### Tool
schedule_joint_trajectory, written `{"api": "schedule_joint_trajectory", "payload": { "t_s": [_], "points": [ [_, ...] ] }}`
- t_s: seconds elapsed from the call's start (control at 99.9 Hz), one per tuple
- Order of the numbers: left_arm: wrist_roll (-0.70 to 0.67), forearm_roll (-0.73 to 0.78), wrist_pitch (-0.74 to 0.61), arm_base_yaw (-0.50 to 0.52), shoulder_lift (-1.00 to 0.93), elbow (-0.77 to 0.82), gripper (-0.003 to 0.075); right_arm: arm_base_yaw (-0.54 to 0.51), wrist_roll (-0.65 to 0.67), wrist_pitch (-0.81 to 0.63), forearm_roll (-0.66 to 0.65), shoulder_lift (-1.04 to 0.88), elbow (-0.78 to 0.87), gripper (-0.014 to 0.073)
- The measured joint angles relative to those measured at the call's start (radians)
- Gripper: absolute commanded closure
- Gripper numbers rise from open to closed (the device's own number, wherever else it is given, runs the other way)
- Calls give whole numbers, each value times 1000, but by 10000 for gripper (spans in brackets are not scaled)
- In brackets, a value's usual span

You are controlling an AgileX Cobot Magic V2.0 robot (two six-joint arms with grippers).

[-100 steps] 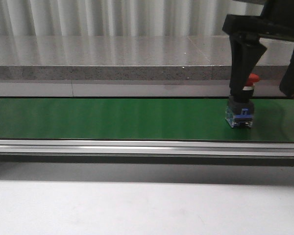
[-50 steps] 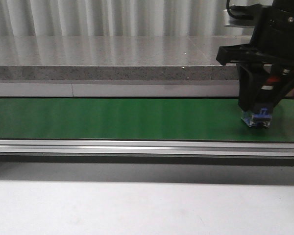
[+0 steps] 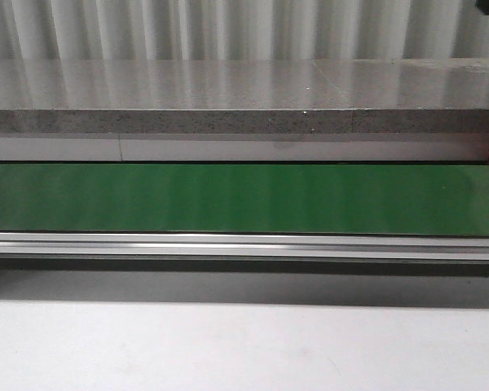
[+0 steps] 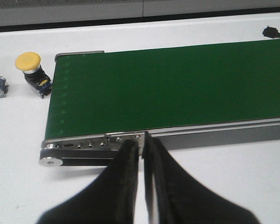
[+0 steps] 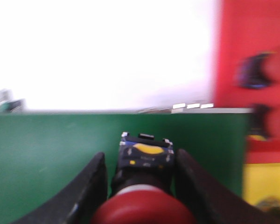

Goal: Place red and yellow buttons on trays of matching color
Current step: 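Lift the red button and lower it into the red tray with the right gripper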

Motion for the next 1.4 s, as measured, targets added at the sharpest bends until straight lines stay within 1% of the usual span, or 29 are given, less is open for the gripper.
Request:
{"api": "schedule_joint_trajectory", "payload": {
  "t_s": [0.17, 0.29, 0.52, 0.72, 0.971, 1.171, 1.221, 1.271, 1.401],
  "points": [
    [0, 0, 0, 0, 0, 0, 726, -165, 0, -17, -19, 0, -22, 505],
    [0, 0, 0, 0, 0, 0, 726, -262, 0, -46, -21, 11, -26, 505],
    [0, 0, 0, 0, 0, 0, 726, -387, 6, -90, -23, 129, -84, 505],
    [0, 0, 0, 0, 0, 0, 726, -436, 17, -102, -2, 269, -195, 505],
    [0, 0, 0, 0, 0, 0, 726, -438, 20, -114, 45, 447, -286, 505],
    [0, 0, 0, 0, 0, 0, 726, -438, 22, -156, 62, 522, -310, 500],
    [0, 0, 0, 0, 0, 0, 726, -438, 22, -159, 64, 529, -310, 477],
    [0, 0, 0, 0, 0, 0, 726, -438, 22, -163, 64, 533, -311, 428],
    [0, 0, 0, 0, 0, 0, 726, -438, 22, -167, 64, 533, -313, 242]
  ]
}}
